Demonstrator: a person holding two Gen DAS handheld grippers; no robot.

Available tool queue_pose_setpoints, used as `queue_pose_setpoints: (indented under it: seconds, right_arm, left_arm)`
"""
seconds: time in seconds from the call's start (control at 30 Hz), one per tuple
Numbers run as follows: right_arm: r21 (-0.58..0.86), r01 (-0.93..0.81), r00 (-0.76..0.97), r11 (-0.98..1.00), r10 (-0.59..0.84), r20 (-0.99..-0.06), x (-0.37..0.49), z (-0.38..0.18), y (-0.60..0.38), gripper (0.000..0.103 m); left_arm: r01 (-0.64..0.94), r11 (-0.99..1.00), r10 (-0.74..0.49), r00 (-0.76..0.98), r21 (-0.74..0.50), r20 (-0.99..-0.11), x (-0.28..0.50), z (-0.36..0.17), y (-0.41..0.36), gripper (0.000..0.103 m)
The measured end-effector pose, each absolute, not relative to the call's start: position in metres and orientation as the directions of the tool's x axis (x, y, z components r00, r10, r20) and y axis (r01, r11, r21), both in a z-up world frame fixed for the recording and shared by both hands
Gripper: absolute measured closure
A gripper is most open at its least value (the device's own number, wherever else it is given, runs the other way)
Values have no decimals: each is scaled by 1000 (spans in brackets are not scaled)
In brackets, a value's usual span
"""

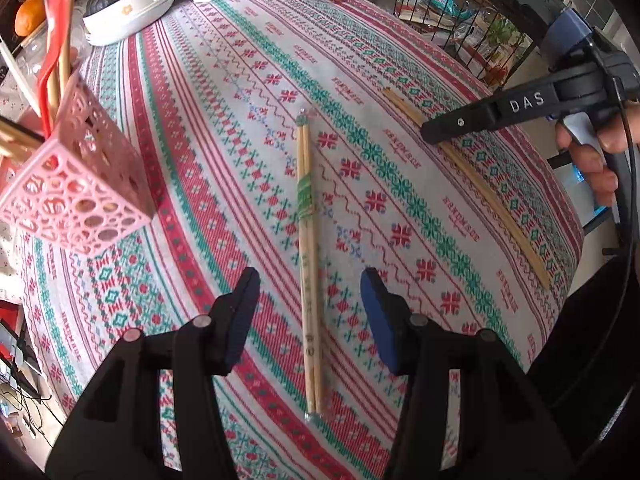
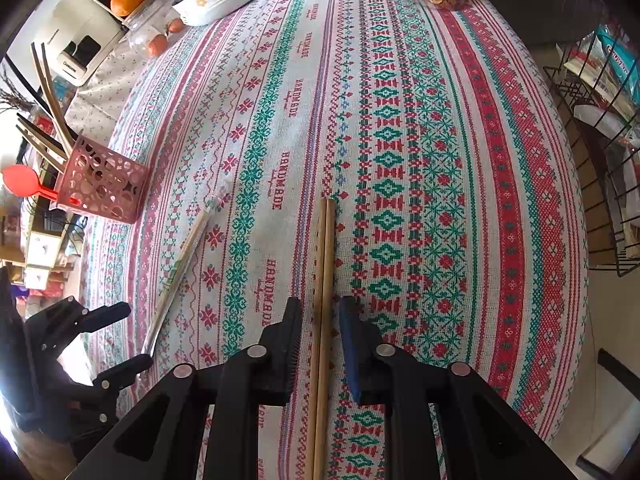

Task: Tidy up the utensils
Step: 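Grasp a wooden chopstick with the right tool while the left tool grasps the banded wooden chopsticks, then carry both held chopsticks into the pink basket and open both tools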

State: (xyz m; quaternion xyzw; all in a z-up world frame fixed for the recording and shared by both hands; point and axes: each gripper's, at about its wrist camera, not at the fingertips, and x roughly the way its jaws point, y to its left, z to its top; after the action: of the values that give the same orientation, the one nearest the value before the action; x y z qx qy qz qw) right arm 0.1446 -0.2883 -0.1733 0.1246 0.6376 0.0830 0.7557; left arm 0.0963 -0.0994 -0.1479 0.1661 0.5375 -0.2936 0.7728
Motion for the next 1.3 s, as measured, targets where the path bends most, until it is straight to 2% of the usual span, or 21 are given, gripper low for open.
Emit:
queue_pose_setpoints:
  seconds: [0.07,0.13,0.2,0.33,0.43,0.5,0.67,0.9,1.13,1.3]
  right_arm:
    - [244,5,182,970,239,-954,151,-171,-281,69]
    - [199,-24,188,980,200,-962,151,-170,-274,69]
    - [170,-45,193,984,175,-965,150,-170,-269,69]
    - [138,-71,206,988,150,-967,149,-169,-265,70]
    - [78,-99,231,992,99,-968,148,-169,-256,79]
    - [61,-105,246,993,85,-966,148,-169,-249,89]
    - [183,-63,275,981,193,-942,146,-164,-250,94]
    - [231,-108,447,967,254,-857,123,-109,-243,94]
    - [249,-194,594,949,316,-740,95,-59,-224,94]
    - [233,-253,669,939,344,-659,93,-40,-204,94]
  left_arm:
    - [626,780,-241,312,7,-919,102,-153,-115,50]
    - [618,785,-227,350,42,-909,109,-157,-126,58]
    - [599,799,-223,360,42,-906,117,-159,-132,68]
    - [546,838,-230,356,2,-906,133,-161,-137,72]
    - [531,847,-220,329,-12,-918,138,-161,-142,87]
    - [538,843,-194,331,15,-923,134,-160,-147,97]
    - [535,845,-243,372,-7,-896,114,-138,-135,97]
    - [578,816,-362,473,-28,-803,82,-76,-94,97]
    - [575,811,-506,592,-111,-627,62,-17,-42,97]
    - [507,845,-524,721,-170,-453,69,16,-5,97]
